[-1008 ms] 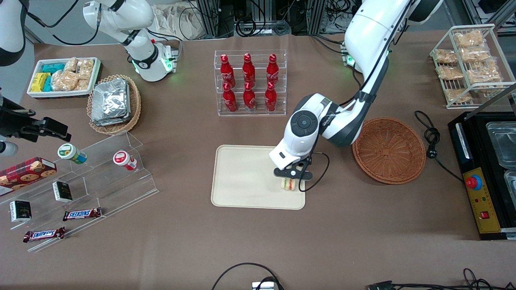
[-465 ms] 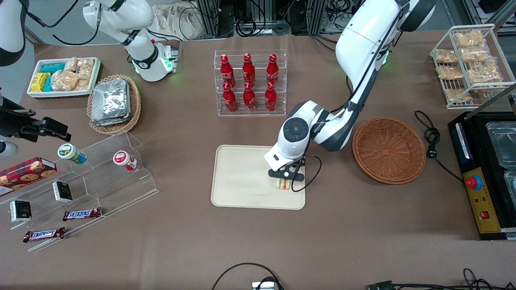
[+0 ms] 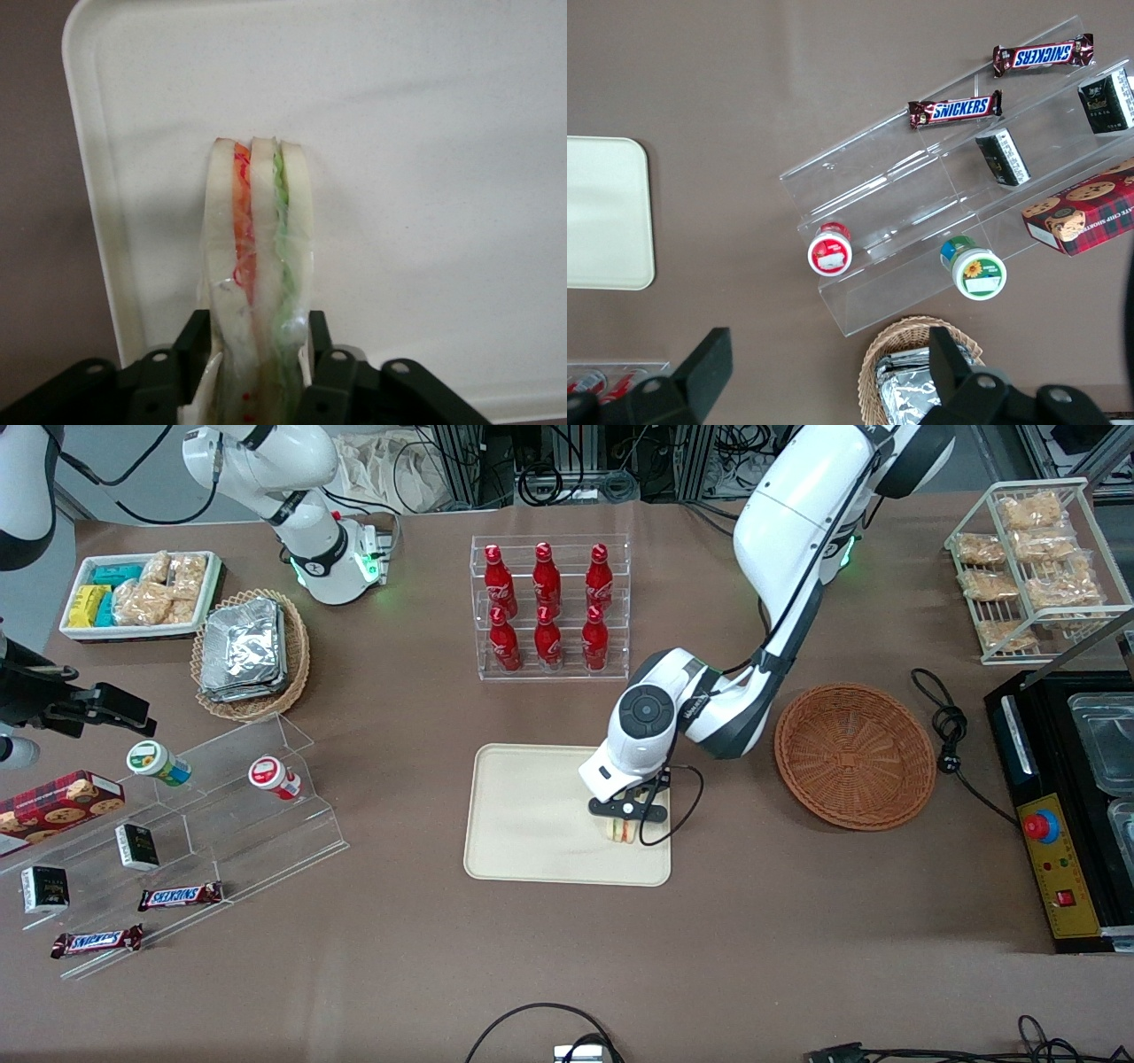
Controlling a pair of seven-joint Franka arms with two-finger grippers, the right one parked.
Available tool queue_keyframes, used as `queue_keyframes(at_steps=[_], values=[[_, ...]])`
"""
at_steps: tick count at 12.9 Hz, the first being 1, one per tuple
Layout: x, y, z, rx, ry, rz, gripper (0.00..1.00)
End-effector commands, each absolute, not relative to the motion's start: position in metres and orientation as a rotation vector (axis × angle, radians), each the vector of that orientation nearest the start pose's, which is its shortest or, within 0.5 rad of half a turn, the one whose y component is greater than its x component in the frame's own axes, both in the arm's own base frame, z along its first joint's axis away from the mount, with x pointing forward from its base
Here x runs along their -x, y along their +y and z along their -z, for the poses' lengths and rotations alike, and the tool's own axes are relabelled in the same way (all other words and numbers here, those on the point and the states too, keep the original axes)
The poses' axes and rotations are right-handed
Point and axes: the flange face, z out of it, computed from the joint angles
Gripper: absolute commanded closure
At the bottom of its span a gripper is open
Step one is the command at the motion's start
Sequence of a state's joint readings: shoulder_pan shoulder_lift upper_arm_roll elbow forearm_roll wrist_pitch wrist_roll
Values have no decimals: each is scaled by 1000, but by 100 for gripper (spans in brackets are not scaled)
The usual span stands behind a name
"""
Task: Place sandwich from basket to tray
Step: 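Open the left gripper and release the sandwich on the tray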
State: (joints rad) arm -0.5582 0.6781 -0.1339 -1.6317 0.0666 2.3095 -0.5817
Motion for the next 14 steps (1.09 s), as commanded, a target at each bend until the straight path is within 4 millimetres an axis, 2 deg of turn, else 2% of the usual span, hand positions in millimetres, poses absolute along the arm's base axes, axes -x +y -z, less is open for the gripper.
queue_keyframes(at_steps=[1,4,6,9,12,14], values=[[-546,-440,-236,3179,145,20,0],[-561,-433,-257,3192,28,67,0],[-569,-421,-298,3181,-70,103,0],[-599,-374,-330,3140,-198,184,0],[-623,-323,-341,3071,-300,190,0],[-637,-292,-358,3044,-372,232,0]])
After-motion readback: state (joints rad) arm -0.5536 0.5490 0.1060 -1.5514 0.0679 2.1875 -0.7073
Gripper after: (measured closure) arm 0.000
